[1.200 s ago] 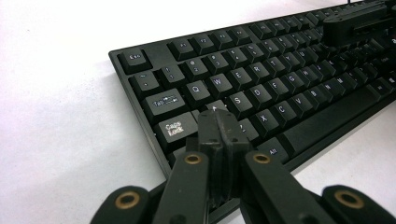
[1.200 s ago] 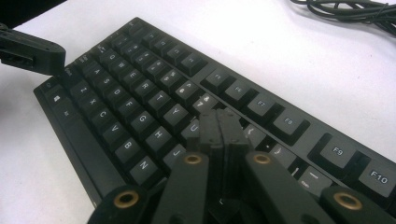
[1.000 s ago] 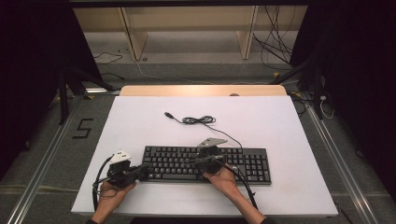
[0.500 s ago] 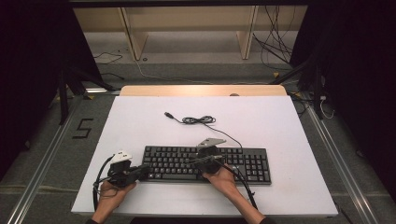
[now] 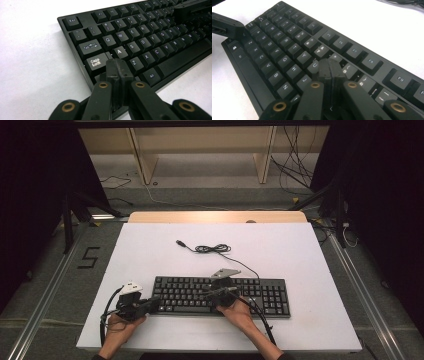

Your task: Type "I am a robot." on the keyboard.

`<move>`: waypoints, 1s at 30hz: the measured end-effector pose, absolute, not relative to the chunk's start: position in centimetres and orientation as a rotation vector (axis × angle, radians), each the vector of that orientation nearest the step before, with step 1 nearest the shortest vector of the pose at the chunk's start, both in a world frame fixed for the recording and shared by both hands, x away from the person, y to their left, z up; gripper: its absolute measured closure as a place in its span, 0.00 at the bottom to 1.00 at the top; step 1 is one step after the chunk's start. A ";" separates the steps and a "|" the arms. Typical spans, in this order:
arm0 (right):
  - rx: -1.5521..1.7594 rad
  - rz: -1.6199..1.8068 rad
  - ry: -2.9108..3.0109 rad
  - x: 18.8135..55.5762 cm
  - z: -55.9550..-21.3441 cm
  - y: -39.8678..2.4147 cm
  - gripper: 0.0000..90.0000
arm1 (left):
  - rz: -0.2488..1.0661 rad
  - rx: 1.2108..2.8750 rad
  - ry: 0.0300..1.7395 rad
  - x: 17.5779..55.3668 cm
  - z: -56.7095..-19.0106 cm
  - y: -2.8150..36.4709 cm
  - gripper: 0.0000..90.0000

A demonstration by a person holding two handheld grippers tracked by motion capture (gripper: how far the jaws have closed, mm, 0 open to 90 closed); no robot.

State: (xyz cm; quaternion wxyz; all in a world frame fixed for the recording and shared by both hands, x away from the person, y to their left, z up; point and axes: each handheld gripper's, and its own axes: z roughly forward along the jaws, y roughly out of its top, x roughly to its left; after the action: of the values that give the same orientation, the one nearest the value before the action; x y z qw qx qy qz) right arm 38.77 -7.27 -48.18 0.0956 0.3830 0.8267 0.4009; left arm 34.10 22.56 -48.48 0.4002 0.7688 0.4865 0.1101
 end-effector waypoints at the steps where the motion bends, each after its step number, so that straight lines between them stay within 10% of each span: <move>1: 1.132 1.184 2.451 38.8 -48.2 -7.3 1.00 | 0.279 1.944 1.232 34.1 -48.5 22.6 0.99; 20: 1.151 1.206 2.443 38.9 -48.0 -7.5 1.00 | 0.297 1.944 1.205 33.8 -48.2 22.1 0.98; 30: 1.145 1.309 2.405 38.7 -47.0 -8.2 0.90 | 0.311 1.885 1.181 33.4 -47.5 22.2 0.82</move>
State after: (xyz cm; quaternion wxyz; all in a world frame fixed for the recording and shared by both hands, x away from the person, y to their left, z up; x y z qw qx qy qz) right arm 38.66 -8.24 -46.96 0.0866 0.3844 0.8072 0.4395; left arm 33.40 22.24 -47.51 0.4329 0.7566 0.4738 0.1250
